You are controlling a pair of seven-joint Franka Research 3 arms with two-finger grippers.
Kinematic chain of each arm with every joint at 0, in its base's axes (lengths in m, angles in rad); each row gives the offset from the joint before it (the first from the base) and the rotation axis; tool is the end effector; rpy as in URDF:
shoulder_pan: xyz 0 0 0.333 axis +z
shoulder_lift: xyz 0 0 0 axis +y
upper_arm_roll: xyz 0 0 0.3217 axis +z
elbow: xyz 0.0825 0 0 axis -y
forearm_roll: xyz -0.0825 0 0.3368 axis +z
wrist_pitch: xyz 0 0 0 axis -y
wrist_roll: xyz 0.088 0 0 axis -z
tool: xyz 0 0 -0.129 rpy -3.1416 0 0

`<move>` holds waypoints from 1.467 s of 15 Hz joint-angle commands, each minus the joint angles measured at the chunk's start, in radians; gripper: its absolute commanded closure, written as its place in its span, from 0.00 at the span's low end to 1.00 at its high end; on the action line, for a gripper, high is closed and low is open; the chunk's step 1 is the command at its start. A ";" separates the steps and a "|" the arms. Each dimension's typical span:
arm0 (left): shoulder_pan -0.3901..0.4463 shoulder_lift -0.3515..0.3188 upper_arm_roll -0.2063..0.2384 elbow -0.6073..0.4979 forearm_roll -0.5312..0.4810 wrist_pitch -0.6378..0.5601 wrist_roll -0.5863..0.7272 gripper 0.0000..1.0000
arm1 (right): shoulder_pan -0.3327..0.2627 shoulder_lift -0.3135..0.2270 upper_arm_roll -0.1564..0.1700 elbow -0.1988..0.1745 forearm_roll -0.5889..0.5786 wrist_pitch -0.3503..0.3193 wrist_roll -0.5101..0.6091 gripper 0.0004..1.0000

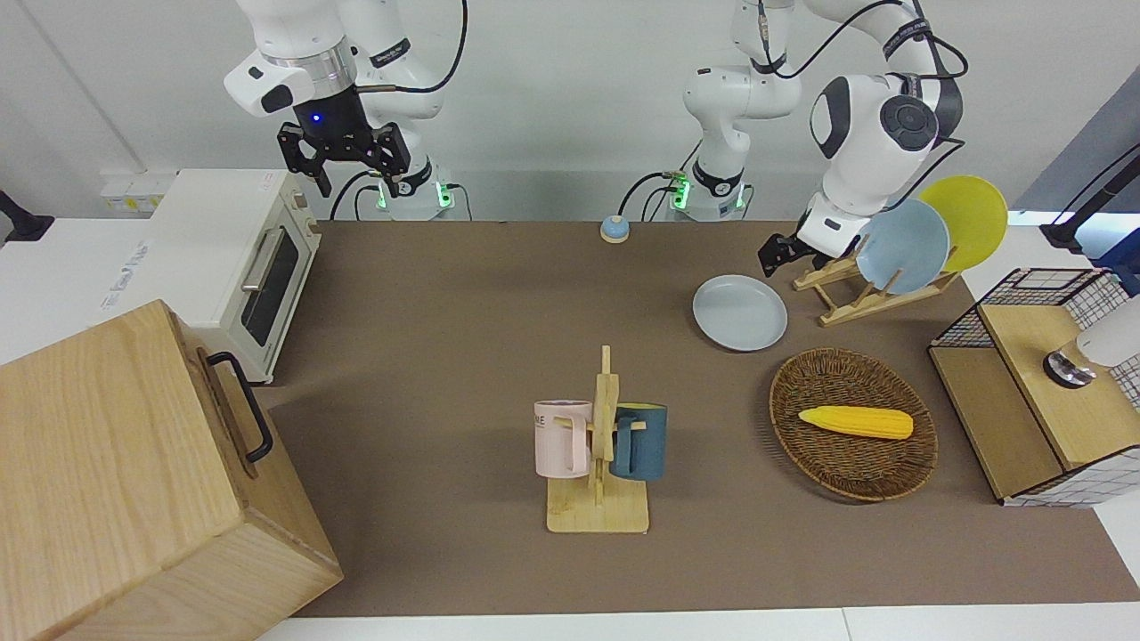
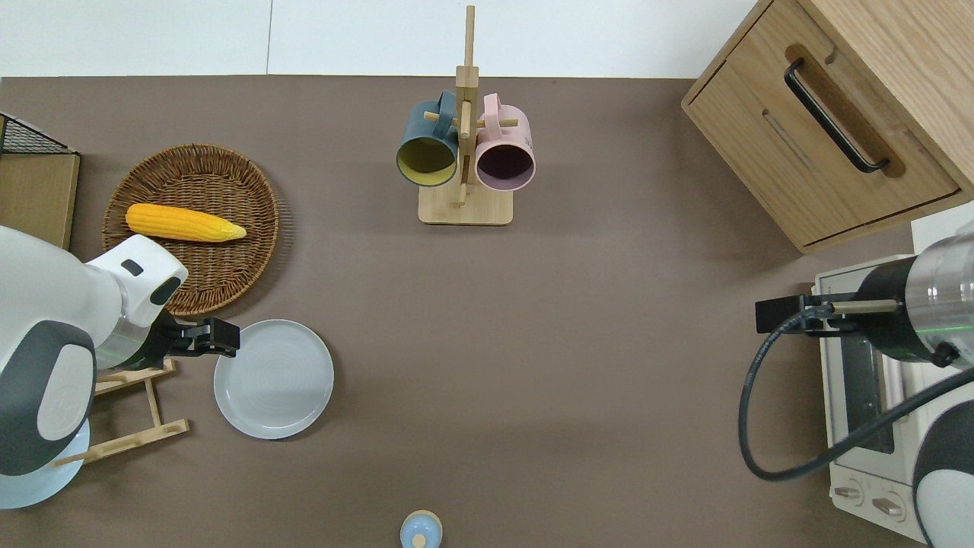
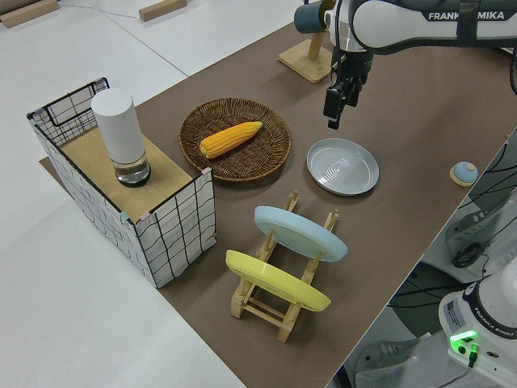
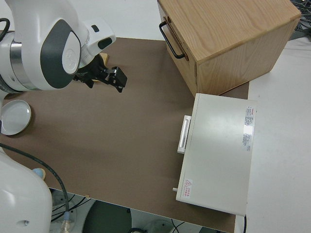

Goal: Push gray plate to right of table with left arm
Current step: 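Lower the left gripper against the gray plate's edge nearest the robot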

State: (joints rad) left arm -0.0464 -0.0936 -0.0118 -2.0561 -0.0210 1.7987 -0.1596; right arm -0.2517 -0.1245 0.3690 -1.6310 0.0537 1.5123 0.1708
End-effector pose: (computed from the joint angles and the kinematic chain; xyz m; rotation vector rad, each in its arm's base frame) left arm 0.4597 -0.0291 0.4671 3.1253 0.1689 -0.2586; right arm 0.4586 0.0736 0.6337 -3.1321 0.0832 0.0059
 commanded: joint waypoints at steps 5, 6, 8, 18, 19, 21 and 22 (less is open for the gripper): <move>0.017 -0.046 0.050 -0.208 0.010 0.194 0.057 0.02 | -0.024 -0.027 0.014 -0.027 0.021 -0.001 0.010 0.00; 0.017 -0.044 0.059 -0.225 0.012 0.220 0.063 0.02 | -0.024 -0.027 0.014 -0.027 0.021 0.000 0.010 0.01; 0.019 -0.035 0.073 -0.249 0.015 0.264 0.068 0.02 | -0.024 -0.027 0.014 -0.027 0.021 0.000 0.010 0.00; 0.019 -0.005 0.078 -0.377 0.015 0.439 0.068 0.28 | -0.024 -0.027 0.014 -0.027 0.021 0.000 0.010 0.00; 0.019 -0.005 0.078 -0.378 0.015 0.439 0.068 0.32 | -0.024 -0.027 0.014 -0.027 0.021 0.000 0.010 0.00; 0.019 -0.003 0.078 -0.381 0.015 0.439 0.068 0.34 | -0.024 -0.027 0.014 -0.027 0.021 0.000 0.010 0.00; 0.019 0.002 0.078 -0.381 0.015 0.441 0.068 0.34 | -0.024 -0.027 0.014 -0.027 0.021 0.000 0.010 0.00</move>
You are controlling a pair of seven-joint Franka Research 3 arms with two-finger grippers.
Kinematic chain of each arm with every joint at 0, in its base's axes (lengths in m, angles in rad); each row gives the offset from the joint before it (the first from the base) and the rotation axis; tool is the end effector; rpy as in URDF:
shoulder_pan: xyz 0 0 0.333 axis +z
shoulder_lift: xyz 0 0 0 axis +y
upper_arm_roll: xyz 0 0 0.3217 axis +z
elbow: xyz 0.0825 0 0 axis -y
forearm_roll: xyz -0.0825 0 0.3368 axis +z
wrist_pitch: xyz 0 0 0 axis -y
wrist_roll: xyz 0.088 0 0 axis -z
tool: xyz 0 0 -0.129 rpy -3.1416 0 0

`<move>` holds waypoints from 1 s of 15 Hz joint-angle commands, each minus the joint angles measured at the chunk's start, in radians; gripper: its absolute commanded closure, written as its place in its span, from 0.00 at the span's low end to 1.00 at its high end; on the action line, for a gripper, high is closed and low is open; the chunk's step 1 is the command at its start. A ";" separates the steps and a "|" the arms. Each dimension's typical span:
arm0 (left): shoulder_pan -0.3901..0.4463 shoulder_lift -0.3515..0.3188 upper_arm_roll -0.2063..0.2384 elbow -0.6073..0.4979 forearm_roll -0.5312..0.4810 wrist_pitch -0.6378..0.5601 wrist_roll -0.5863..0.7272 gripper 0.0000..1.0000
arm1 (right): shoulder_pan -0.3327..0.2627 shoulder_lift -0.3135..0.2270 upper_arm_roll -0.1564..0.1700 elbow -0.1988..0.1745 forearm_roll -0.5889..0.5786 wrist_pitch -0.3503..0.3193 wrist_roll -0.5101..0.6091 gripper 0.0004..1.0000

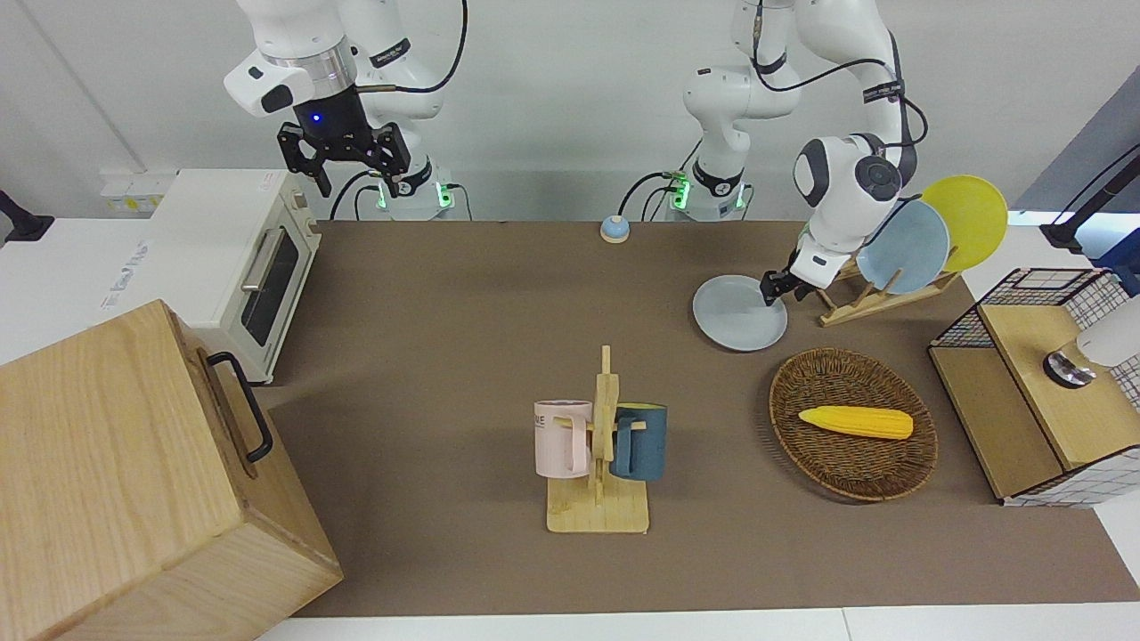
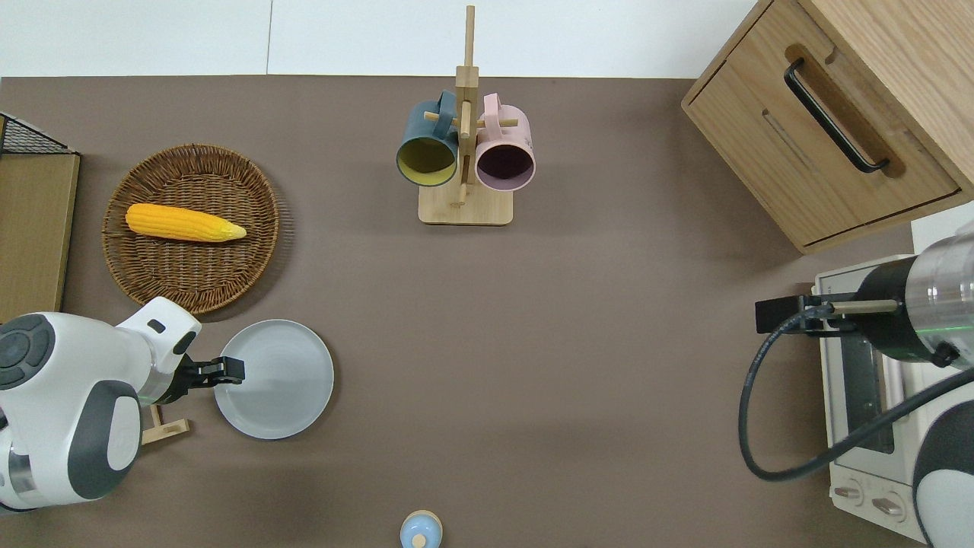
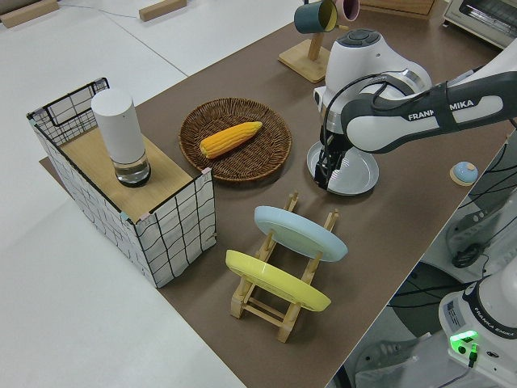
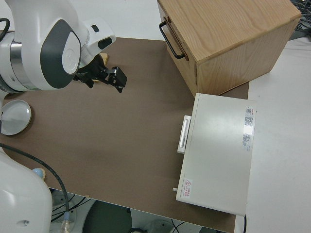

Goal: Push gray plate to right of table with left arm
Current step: 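Lower the left gripper against the gray plate's edge nearest the robot, then push the gray plate with the left gripper toward the mug stand's side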

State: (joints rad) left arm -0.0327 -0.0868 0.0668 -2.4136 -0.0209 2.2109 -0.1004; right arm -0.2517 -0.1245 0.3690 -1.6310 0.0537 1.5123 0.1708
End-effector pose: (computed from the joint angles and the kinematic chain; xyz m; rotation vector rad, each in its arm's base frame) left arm 0.4282 0.0135 0.3512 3.1099 0.2296 -0.1823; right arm 0.4586 0.0736 0.6337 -3.1321 0.0832 0.0059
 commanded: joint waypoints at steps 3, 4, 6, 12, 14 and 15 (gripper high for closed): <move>0.005 0.001 -0.001 -0.028 0.015 0.032 0.008 0.31 | -0.026 -0.027 0.014 -0.027 0.021 0.000 0.010 0.00; 0.005 0.004 -0.001 -0.030 0.015 0.033 0.008 0.31 | -0.024 -0.027 0.014 -0.027 0.021 0.000 0.010 0.00; 0.005 0.016 -0.001 -0.033 0.015 0.044 0.008 0.33 | -0.024 -0.027 0.014 -0.027 0.021 0.000 0.012 0.00; 0.005 0.041 -0.001 -0.061 0.015 0.104 0.008 0.50 | -0.024 -0.027 0.014 -0.027 0.021 0.000 0.010 0.00; 0.005 0.047 -0.001 -0.076 0.015 0.128 0.008 0.62 | -0.024 -0.027 0.014 -0.027 0.021 0.000 0.012 0.00; 0.007 0.047 -0.001 -0.076 0.015 0.128 0.008 0.72 | -0.024 -0.027 0.014 -0.027 0.021 0.000 0.010 0.00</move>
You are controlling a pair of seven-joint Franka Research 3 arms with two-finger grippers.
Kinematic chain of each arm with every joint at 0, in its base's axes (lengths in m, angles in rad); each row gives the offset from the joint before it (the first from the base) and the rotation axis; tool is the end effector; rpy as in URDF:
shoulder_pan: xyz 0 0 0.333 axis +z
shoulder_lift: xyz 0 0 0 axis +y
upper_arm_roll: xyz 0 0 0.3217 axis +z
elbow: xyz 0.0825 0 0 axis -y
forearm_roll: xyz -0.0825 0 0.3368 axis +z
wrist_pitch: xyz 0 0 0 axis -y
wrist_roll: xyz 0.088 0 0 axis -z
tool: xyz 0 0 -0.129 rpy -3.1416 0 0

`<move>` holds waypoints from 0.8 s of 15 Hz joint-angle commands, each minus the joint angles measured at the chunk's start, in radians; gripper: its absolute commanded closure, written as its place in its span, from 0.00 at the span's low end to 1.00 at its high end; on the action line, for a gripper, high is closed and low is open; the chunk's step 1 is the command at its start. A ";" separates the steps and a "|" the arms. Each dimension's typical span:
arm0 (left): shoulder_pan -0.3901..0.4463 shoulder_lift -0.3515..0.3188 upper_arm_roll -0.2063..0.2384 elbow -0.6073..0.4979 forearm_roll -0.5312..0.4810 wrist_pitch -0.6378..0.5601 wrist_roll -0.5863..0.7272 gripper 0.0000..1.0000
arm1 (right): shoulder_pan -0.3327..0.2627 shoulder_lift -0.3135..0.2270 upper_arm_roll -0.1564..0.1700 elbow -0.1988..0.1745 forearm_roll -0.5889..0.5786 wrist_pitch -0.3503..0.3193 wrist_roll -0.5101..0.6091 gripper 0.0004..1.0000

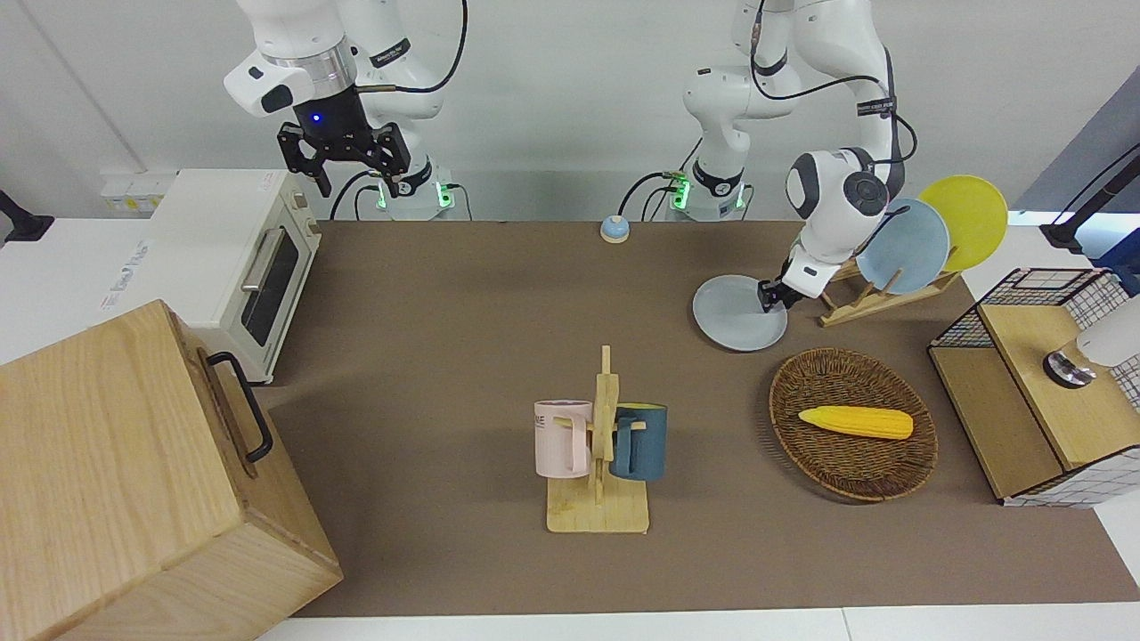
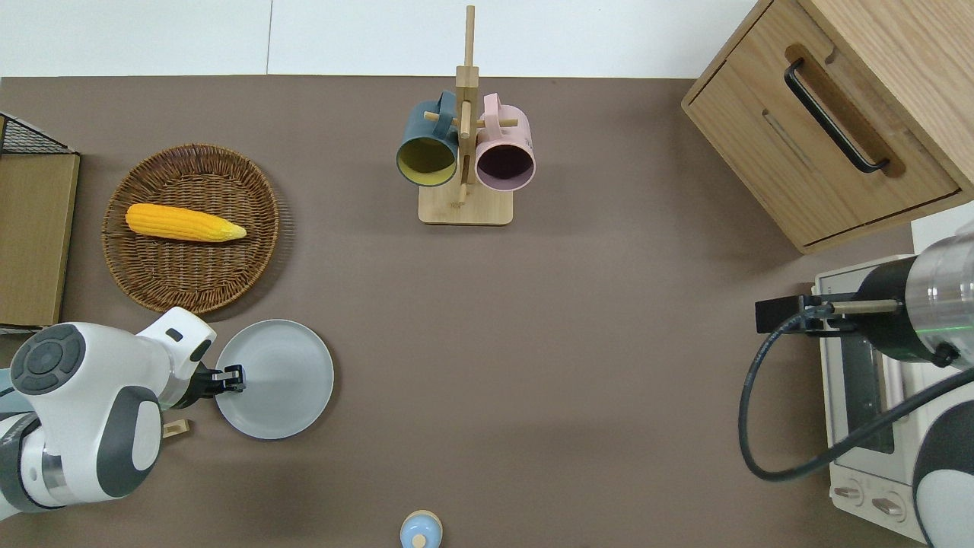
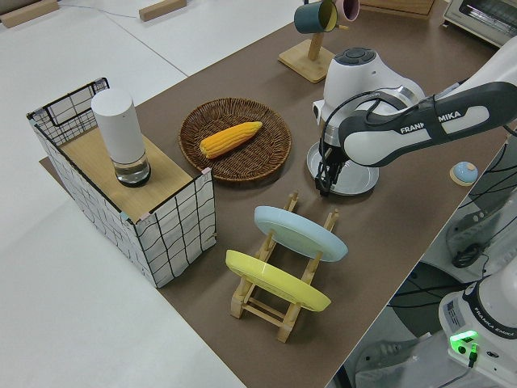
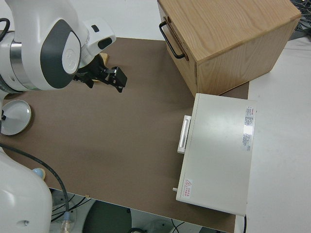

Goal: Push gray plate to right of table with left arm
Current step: 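Push the gray plate with the left gripper toward the mug stand's side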

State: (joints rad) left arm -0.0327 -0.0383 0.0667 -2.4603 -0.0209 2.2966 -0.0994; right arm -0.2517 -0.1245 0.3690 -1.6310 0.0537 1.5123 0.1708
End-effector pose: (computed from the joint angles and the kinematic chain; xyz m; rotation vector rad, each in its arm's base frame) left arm 0.4251 0.0136 0.3197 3.1137 0.2309 -0.1970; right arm 0.4586 0.0736 0.6337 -3.1321 0.0832 0.0059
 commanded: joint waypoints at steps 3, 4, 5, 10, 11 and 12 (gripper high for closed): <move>0.007 -0.002 -0.001 -0.029 0.015 0.044 0.006 0.96 | -0.024 -0.027 0.014 -0.027 0.021 0.000 0.010 0.00; 0.007 -0.002 -0.001 -0.029 0.015 0.044 0.006 1.00 | -0.024 -0.027 0.014 -0.027 0.021 0.000 0.010 0.00; 0.007 -0.002 -0.001 -0.029 0.015 0.044 0.006 1.00 | -0.024 -0.027 0.014 -0.027 0.021 0.000 0.012 0.00; -0.003 0.000 -0.004 -0.031 0.007 0.043 -0.025 1.00 | -0.024 -0.027 0.014 -0.027 0.021 0.000 0.010 0.00; -0.004 0.000 -0.010 -0.032 0.006 0.043 -0.045 1.00 | -0.024 -0.027 0.014 -0.027 0.021 0.000 0.012 0.00; -0.004 0.000 -0.018 -0.037 0.006 0.043 -0.065 1.00 | -0.024 -0.027 0.014 -0.027 0.021 0.000 0.010 0.00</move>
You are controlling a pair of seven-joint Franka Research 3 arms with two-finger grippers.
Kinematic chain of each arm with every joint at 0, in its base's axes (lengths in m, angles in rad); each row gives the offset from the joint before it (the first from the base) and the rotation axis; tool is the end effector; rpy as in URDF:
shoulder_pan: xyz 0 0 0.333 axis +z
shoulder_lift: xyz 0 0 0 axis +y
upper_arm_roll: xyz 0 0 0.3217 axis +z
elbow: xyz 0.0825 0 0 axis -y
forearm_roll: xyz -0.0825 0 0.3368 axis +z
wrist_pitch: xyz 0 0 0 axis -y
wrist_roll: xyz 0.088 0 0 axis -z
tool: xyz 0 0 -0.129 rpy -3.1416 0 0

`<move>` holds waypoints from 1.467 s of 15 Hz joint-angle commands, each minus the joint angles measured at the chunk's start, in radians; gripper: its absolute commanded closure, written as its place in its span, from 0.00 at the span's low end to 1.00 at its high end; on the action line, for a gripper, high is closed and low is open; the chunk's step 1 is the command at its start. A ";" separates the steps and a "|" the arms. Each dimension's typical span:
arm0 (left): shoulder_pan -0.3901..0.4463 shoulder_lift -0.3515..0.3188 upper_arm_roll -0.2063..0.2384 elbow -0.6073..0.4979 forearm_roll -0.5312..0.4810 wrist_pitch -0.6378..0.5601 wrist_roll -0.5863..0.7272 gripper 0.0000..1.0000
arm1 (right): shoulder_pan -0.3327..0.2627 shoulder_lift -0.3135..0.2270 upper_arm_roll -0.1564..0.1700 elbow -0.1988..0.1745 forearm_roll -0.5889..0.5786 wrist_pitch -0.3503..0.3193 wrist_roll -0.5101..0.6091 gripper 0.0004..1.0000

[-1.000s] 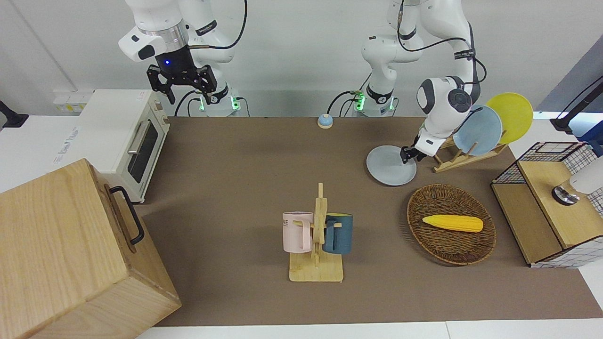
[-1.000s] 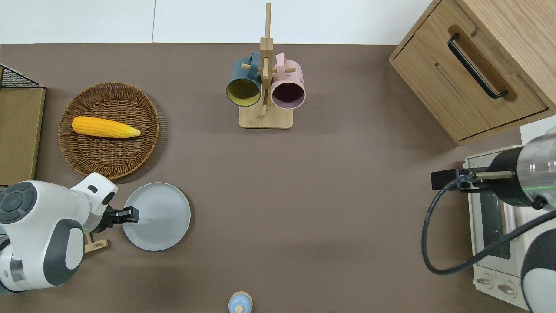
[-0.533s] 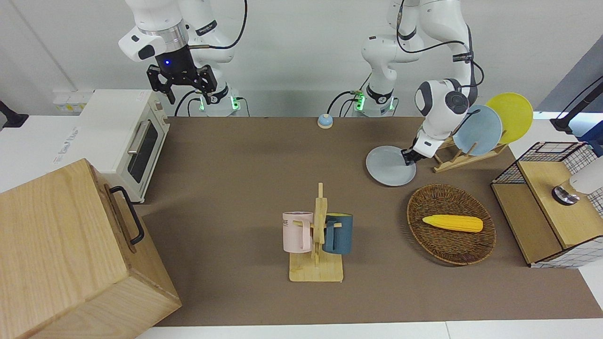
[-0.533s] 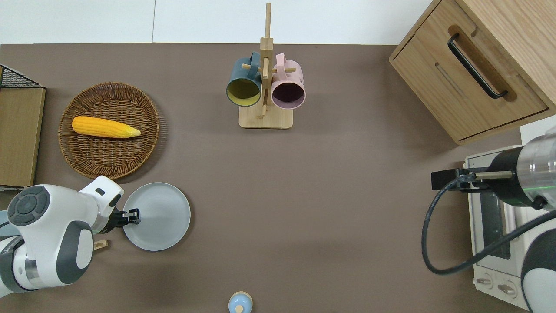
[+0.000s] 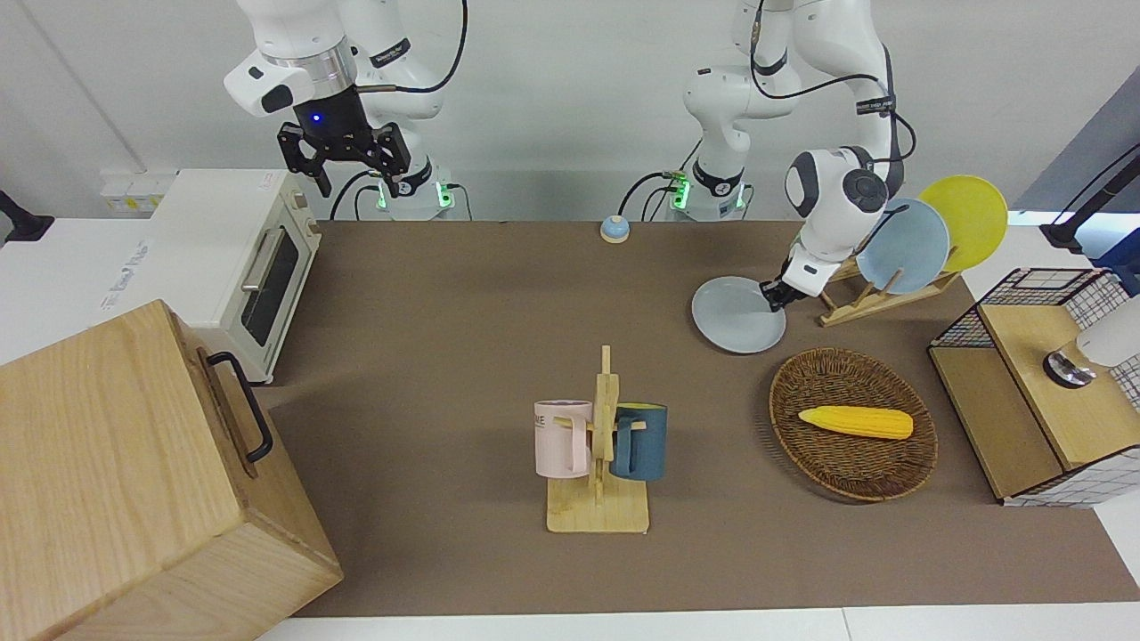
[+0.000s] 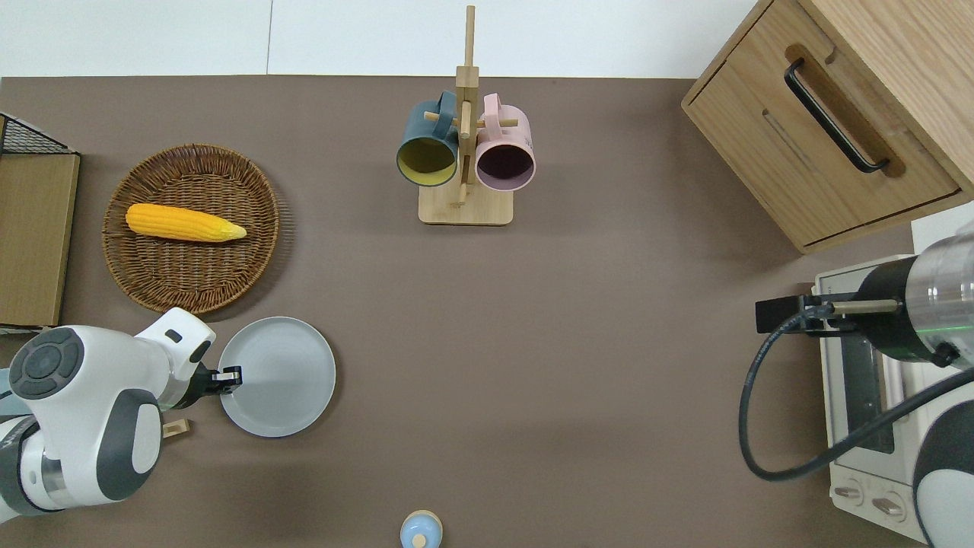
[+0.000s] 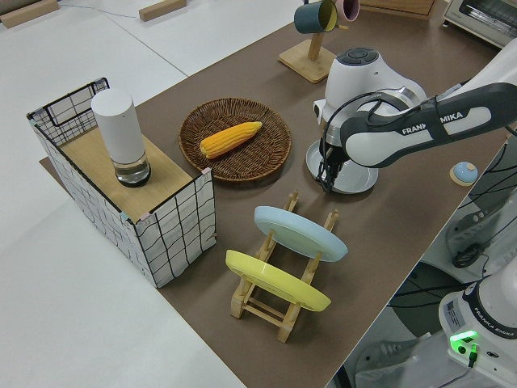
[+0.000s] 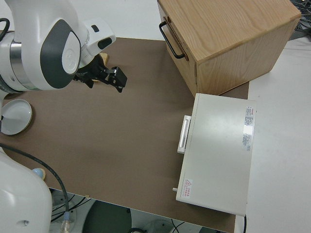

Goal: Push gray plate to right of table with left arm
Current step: 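Push the gray plate with the left gripper toward the mug stand's side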

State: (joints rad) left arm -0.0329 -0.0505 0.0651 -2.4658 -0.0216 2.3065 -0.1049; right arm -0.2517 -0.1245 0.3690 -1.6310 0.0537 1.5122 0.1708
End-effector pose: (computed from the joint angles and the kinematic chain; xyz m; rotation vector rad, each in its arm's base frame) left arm 0.4248 0.0128 0.3236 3.1134 0.2374 -0.1712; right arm 0.4585 0.0736 0.6337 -3.1322 0.0832 0.0061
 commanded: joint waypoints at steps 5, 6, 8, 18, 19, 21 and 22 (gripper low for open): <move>-0.038 0.014 -0.077 -0.033 -0.087 0.036 -0.090 1.00 | -0.026 -0.027 0.014 -0.027 0.021 0.000 0.010 0.00; -0.044 0.015 -0.091 -0.033 -0.107 0.037 -0.104 1.00 | -0.024 -0.027 0.014 -0.027 0.021 0.000 0.010 0.00; -0.061 0.017 -0.116 -0.031 -0.116 0.045 -0.137 1.00 | -0.024 -0.027 0.014 -0.027 0.021 0.000 0.010 0.00; -0.199 0.035 -0.271 -0.015 -0.181 0.119 -0.421 1.00 | -0.024 -0.027 0.014 -0.027 0.021 0.000 0.010 0.00; -0.217 0.047 -0.271 -0.009 -0.181 0.131 -0.433 1.00 | -0.024 -0.027 0.014 -0.027 0.021 0.000 0.010 0.00; -0.249 0.075 -0.271 0.002 -0.190 0.168 -0.461 1.00 | -0.024 -0.027 0.014 -0.027 0.021 0.000 0.010 0.00; -0.268 0.084 -0.271 0.004 -0.208 0.184 -0.478 1.00 | -0.024 -0.027 0.014 -0.027 0.021 0.000 0.010 0.01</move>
State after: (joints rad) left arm -0.2455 -0.0275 -0.2093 -2.4677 -0.1965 2.4224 -0.5296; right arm -0.2517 -0.1245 0.3690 -1.6310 0.0537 1.5123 0.1708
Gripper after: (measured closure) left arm 0.965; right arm 0.004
